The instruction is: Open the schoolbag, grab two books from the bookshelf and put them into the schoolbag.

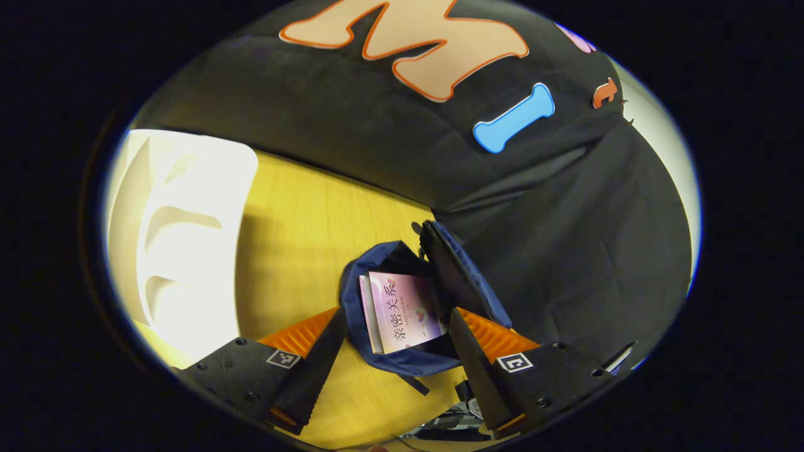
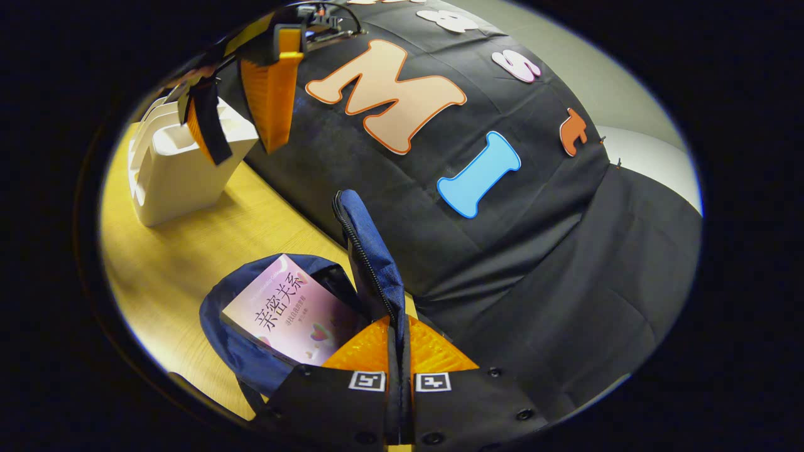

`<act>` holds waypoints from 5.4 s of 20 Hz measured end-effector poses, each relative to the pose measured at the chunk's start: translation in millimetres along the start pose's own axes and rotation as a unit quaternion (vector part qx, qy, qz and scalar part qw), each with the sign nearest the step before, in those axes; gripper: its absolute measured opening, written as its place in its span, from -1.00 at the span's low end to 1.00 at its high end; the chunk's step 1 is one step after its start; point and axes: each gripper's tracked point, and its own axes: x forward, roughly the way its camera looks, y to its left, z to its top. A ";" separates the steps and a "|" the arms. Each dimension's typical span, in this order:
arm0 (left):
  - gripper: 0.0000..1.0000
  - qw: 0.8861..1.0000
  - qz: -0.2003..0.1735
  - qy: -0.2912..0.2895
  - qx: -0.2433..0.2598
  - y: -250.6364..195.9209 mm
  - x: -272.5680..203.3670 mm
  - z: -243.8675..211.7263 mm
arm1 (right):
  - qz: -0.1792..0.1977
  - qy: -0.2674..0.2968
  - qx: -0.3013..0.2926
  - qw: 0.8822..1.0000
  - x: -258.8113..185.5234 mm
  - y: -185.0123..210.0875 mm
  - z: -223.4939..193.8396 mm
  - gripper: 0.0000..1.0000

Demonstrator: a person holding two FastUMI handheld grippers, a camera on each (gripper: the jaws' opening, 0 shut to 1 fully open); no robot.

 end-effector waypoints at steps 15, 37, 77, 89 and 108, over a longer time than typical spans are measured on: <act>0.93 0.976 0.190 -0.110 0.003 151.9 -214.0 89.3 | -0.016 0.014 -0.013 1.000 -3.9 3.7 -4.0 -0.96; 0.49 0.946 0.317 0.065 0.022 330.3 -200.1 121.6 | -0.027 0.049 -0.036 0.998 -1.8 16.4 -4.2 -0.95; -0.23 0.922 0.371 0.099 0.047 180.8 -288.7 143.8 | -0.030 0.039 -0.026 0.998 -3.9 9.8 -7.4 -0.95; -0.24 0.980 0.176 0.088 0.002 63.7 -176.7 101.7 | -0.018 0.027 -0.022 0.999 -8.4 7.5 -11.9 -0.96; -0.24 0.987 -0.064 0.032 -0.140 -9.4 67.6 18.4 | -0.010 0.030 0.024 0.999 -1.1 2.4 -6.7 -0.93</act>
